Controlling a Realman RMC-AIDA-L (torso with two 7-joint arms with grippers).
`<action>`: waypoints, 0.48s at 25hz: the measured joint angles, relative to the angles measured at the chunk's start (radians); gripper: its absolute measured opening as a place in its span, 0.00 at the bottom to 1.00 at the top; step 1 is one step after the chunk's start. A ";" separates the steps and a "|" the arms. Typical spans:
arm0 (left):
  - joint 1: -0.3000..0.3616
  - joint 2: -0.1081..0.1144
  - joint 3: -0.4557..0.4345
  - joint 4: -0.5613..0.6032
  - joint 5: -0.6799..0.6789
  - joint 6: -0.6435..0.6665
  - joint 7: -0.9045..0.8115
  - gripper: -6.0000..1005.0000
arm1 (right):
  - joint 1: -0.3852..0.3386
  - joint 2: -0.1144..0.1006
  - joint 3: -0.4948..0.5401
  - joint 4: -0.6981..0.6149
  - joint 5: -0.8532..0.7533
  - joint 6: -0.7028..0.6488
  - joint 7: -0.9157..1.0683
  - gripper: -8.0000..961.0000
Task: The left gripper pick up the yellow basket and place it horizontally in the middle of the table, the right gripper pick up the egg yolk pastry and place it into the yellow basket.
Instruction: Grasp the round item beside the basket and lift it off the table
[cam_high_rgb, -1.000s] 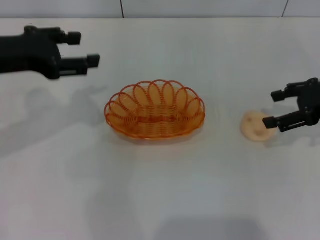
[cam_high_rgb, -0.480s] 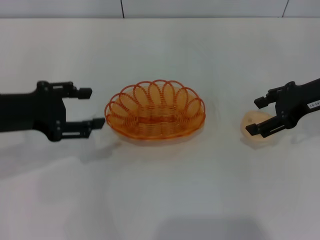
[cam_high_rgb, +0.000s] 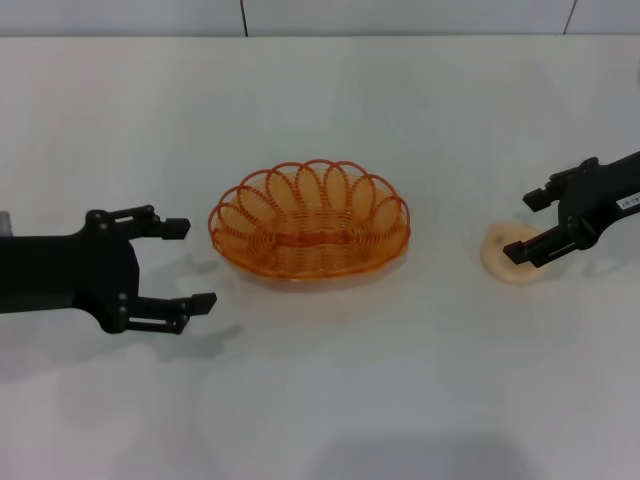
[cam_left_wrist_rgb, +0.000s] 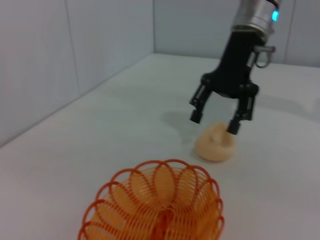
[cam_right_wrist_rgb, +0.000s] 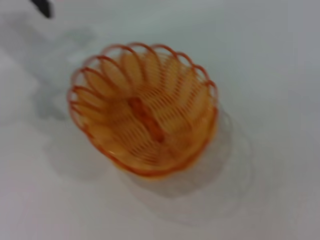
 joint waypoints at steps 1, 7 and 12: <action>0.002 0.000 0.008 0.002 0.002 -0.002 0.000 0.89 | 0.007 0.002 0.000 0.003 -0.019 0.008 0.009 0.80; 0.006 -0.001 0.024 0.005 0.002 -0.010 0.004 0.88 | 0.020 0.011 -0.011 0.007 -0.066 0.030 0.013 0.80; 0.006 -0.001 0.025 0.006 0.002 -0.011 0.002 0.88 | 0.021 0.014 -0.034 0.007 -0.067 0.044 0.008 0.80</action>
